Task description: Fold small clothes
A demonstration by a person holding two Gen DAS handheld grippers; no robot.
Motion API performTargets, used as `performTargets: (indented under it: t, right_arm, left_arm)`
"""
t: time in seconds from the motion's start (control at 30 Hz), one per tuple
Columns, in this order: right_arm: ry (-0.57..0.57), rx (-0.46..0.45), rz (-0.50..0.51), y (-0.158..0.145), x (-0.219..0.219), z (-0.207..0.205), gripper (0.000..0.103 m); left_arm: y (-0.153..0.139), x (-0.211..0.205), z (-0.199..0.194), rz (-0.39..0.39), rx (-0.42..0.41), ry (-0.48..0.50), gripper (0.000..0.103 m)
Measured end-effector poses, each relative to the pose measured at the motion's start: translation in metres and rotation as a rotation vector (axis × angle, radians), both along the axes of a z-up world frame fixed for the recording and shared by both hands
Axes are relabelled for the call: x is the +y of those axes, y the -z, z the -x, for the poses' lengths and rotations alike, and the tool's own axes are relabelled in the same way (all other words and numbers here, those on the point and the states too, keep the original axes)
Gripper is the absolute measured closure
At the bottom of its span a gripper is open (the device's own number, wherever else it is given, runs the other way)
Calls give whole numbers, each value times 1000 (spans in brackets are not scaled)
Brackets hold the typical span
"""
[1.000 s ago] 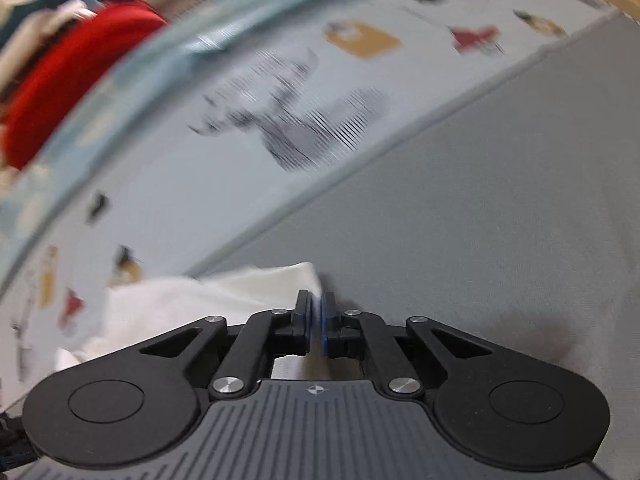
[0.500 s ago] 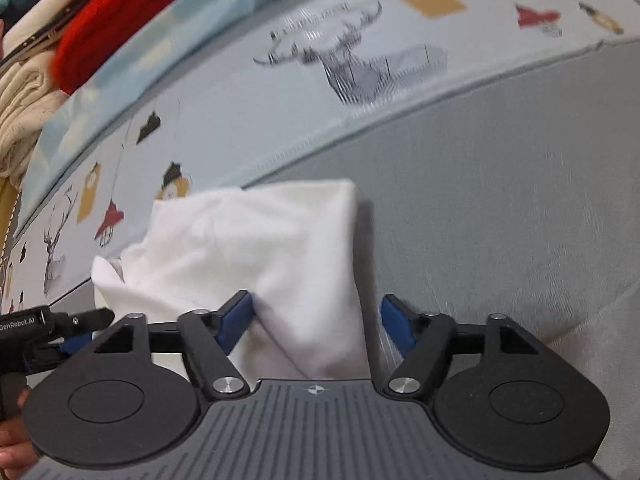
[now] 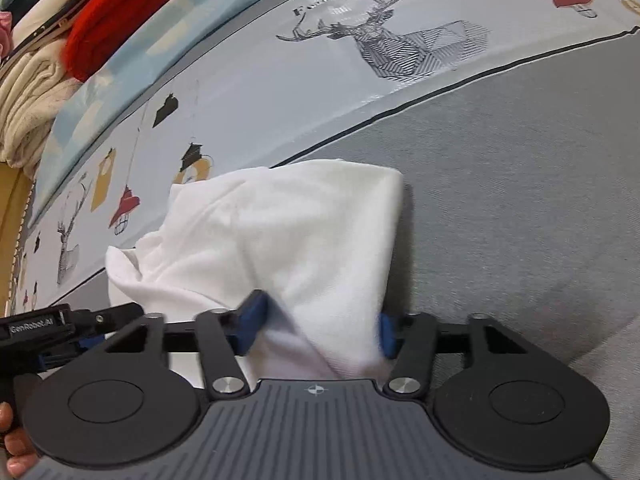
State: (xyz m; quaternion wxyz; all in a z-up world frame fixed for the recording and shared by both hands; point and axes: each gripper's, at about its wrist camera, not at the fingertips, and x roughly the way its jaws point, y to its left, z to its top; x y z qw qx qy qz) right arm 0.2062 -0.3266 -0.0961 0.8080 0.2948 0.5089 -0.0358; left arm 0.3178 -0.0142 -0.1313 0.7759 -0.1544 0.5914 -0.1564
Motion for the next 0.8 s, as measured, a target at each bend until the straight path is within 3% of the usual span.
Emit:
performTargets:
  t: [0.17,0.23,0.3,0.37,0.43,0.47,0.5,0.63,0.8]
  right_arm:
    - [19,-40,38,-6,8,-3,76]
    - [32,-99,58,-15,12,-4,79]
    - [25,-215,85,-32,21,-6,80]
    - [13,-346,139,-49,33,-6,77]
    - [16,-400,214,-57,41,-5,59]
    - [23,-384,250,-56,43,-7,34]
    - [19,-362,267,-54,44,-8,30]
    - [33,-192,264,-37,26,-8,37]
    - [16,-49,177,-18,5,4,36]
  left_arm:
    - [-12,-4,1,-34,-73,47,74]
    - [-29,-1,1,-38,-149,34,82]
    - [-50,7,2,-47,-263,5,98]
    - [-73,19,5,-40,-394,-37,95]
    - [-85,34,7,-27,-451,-106,62]
    - [-84,40,7,-17,-440,-131,44]
    - [-78,44,5,-7,-394,-137,43]
    - [-32,46,1,108,-49,-90,43]
    - [-10,23,8,90,33,-5,43]
